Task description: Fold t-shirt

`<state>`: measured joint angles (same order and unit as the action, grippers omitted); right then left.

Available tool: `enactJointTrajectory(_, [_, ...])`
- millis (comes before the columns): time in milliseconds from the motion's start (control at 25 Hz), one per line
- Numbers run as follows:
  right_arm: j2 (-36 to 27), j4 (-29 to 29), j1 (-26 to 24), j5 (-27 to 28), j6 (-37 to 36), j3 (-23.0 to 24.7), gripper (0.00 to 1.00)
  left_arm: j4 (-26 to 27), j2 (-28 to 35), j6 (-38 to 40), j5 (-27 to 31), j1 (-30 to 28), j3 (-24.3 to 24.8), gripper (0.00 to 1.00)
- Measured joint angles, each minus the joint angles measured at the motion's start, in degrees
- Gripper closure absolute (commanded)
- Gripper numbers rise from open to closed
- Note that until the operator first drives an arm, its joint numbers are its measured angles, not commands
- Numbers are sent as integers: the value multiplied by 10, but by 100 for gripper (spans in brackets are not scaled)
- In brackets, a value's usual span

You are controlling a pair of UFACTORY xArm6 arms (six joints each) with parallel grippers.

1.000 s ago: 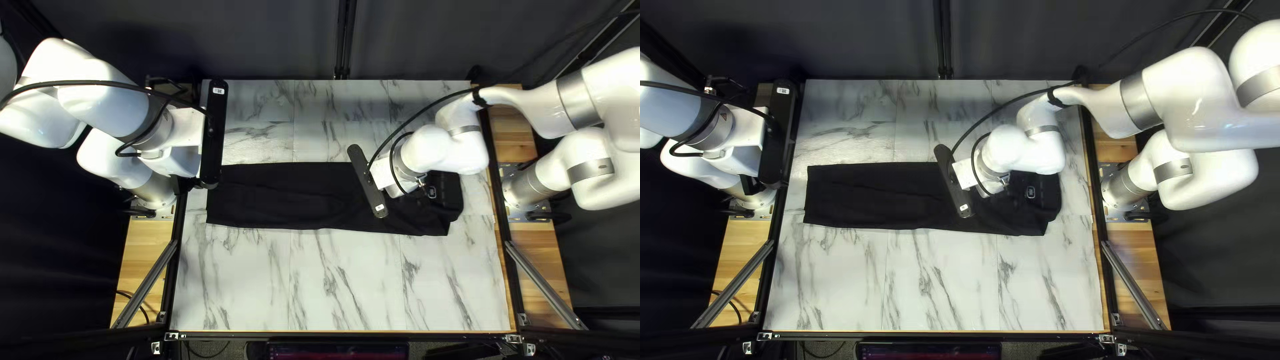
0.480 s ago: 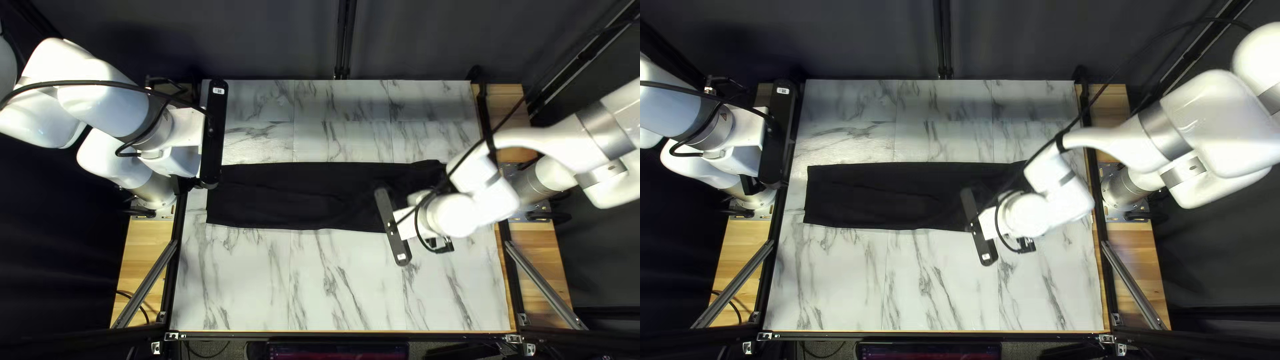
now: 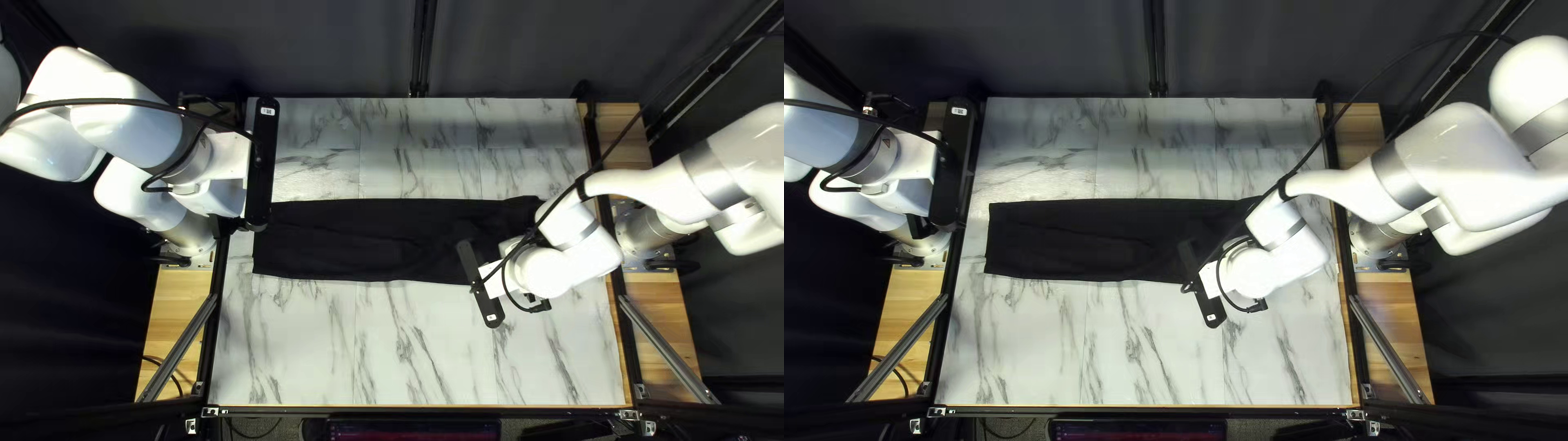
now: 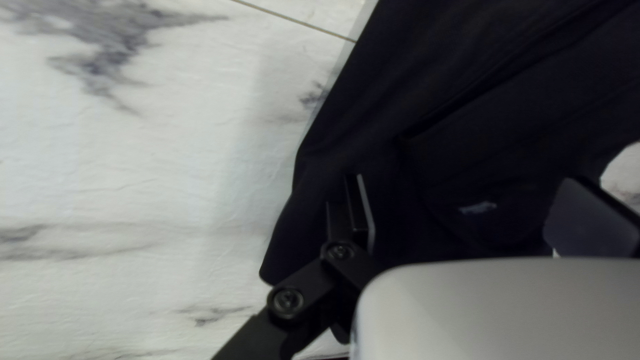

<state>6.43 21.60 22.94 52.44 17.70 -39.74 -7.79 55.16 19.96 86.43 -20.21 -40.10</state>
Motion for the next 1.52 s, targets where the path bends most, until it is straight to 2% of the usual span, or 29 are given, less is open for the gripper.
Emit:
enactJointTrajectory(160, [33,2,2,37,22,-32,5,0,0,0,0,0,0,0])
enactJointTrajectory(320, [40,9,-4,53,32,-43,8,0,0,0,0,0,0,0])
enactJointTrajectory(440, [40,15,-9,56,31,-48,15,0,0,0,0,0,0,0])
enactJointTrajectory(480, [41,16,-11,56,31,-50,21,0,0,0,0,0,0,0])
enactJointTrajectory(520, [43,18,-13,55,30,-52,41,0,0,0,0,0,0,0])
enactJointTrajectory(560, [44,20,-14,54,30,-53,48,0,0,0,0,0,0,0])
enactJointTrajectory(600, [47,21,-15,53,29,-55,100,0,0,0,0,0,0,0])
enactJointTrajectory(960, [50,19,1,54,31,-63,100,0,0,0,0,0,0,0])
enactJointTrajectory(1520, [-27,21,24,103,43,-49,100,0,0,0,0,0,0,0])
